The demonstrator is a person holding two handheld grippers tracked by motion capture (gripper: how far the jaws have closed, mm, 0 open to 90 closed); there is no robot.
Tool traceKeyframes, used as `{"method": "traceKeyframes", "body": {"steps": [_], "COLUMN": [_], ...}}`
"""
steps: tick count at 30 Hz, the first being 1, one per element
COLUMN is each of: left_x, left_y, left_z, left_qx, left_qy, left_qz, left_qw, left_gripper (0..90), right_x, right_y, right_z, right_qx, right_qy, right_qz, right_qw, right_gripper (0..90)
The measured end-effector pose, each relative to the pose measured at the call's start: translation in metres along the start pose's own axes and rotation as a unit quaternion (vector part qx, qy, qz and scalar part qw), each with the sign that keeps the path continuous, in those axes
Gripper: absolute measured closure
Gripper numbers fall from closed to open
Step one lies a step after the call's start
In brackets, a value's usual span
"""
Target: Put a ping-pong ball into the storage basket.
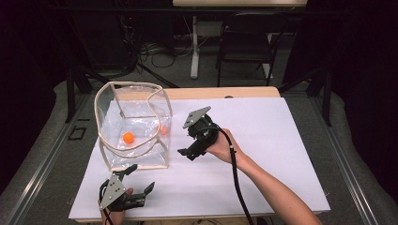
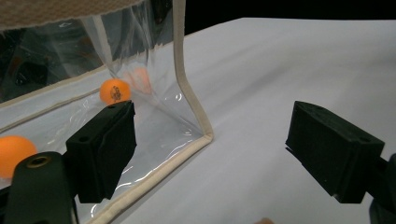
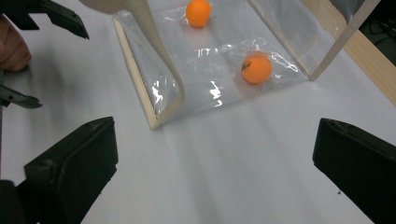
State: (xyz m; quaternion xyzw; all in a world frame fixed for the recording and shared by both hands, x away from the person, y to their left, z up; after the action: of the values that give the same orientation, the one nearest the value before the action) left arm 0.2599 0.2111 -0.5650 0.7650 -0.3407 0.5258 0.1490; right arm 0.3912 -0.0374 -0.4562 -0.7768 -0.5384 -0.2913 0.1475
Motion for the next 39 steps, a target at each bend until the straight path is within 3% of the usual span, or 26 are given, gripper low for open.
{"method": "traceKeyframes", "body": {"steps": [13, 22, 39], "left_x": [-0.001, -0.001, 0.000], "left_y": [0.001, 0.001, 0.001], "left_z": [0.002, 0.002, 0.000], "left_qx": [-0.005, -0.008, -0.004], "left_qy": [-0.001, 0.001, 0.000], "left_qz": [-0.004, -0.005, -0.001], "left_qw": [1.0000, 1.0000, 1.0000], "left_gripper": [15.7, 15.7, 15.7], "right_x": [-0.019, -0.037, -0.063], "right_y": [-0.011, -0.013, -0.018], "right_z": [0.012, 0.020, 0.019], "right_qx": [-0.003, 0.004, -0.001], "right_qy": [-0.022, -0.020, -0.029], "right_qz": [-0.005, 0.012, 0.012], "right_qw": [0.9997, 0.9997, 0.9995], "right_gripper": [0.0, 0.0, 0.0]}}
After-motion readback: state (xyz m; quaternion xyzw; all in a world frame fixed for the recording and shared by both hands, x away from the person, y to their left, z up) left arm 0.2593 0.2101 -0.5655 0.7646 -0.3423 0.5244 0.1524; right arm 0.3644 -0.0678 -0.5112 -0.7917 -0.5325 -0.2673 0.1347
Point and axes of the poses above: each handheld gripper's, and its own axes: z roughly forward along the jaws, x roughly out of its top, y roughly to its right, the point moved 3 cm from there along z, roughly forward along the jaws, and after that the axes turned 8 degrees about -y, right-handed, at the moved point
